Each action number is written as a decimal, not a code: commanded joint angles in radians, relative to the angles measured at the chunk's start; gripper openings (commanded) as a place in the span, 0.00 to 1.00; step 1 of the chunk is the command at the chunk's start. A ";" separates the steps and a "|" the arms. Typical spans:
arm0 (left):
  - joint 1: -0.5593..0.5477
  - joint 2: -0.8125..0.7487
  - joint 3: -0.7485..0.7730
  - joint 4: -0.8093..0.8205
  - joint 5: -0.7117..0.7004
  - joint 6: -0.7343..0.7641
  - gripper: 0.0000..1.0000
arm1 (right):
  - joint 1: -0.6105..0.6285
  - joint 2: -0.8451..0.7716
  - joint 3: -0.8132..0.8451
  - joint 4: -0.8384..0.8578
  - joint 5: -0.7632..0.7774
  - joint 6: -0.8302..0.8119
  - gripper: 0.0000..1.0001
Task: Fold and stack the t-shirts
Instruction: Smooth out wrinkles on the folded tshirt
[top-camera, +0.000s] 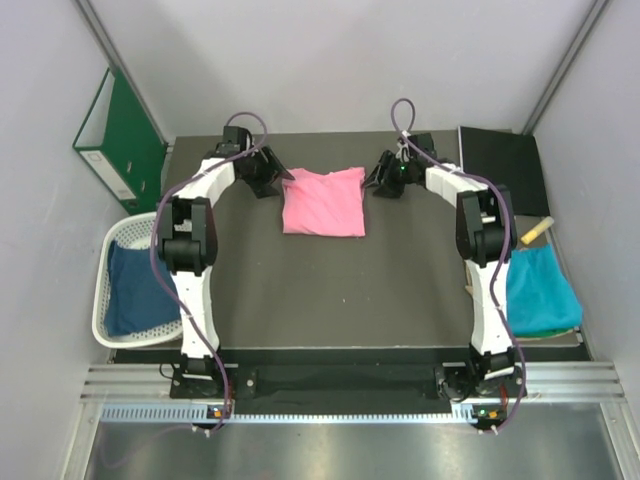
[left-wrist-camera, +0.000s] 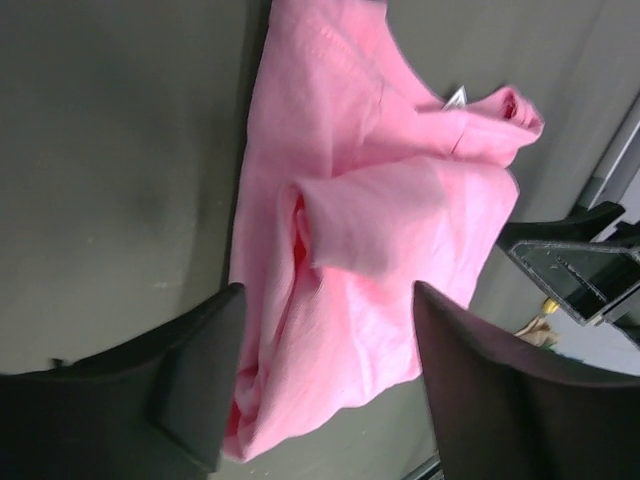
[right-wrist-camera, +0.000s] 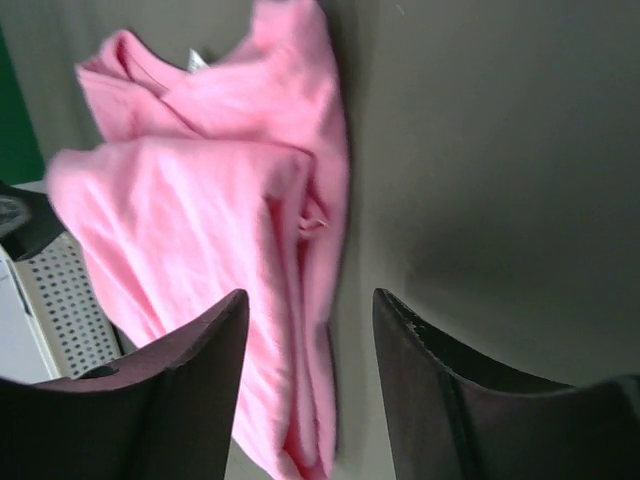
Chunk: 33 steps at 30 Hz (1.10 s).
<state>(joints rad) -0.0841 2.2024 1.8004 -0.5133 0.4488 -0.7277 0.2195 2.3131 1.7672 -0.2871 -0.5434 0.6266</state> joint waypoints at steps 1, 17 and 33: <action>-0.003 0.045 0.085 0.067 0.019 -0.022 0.64 | 0.021 0.014 0.095 0.097 -0.043 0.062 0.51; -0.008 0.175 0.217 0.088 0.062 -0.050 0.25 | 0.070 0.147 0.235 0.071 -0.069 0.116 0.20; 0.006 0.126 0.200 0.093 0.031 -0.022 0.00 | 0.037 -0.053 0.141 0.120 0.118 0.059 0.02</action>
<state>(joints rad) -0.0879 2.3852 1.9812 -0.4679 0.4965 -0.7742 0.2714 2.4142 1.9240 -0.2302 -0.5091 0.7158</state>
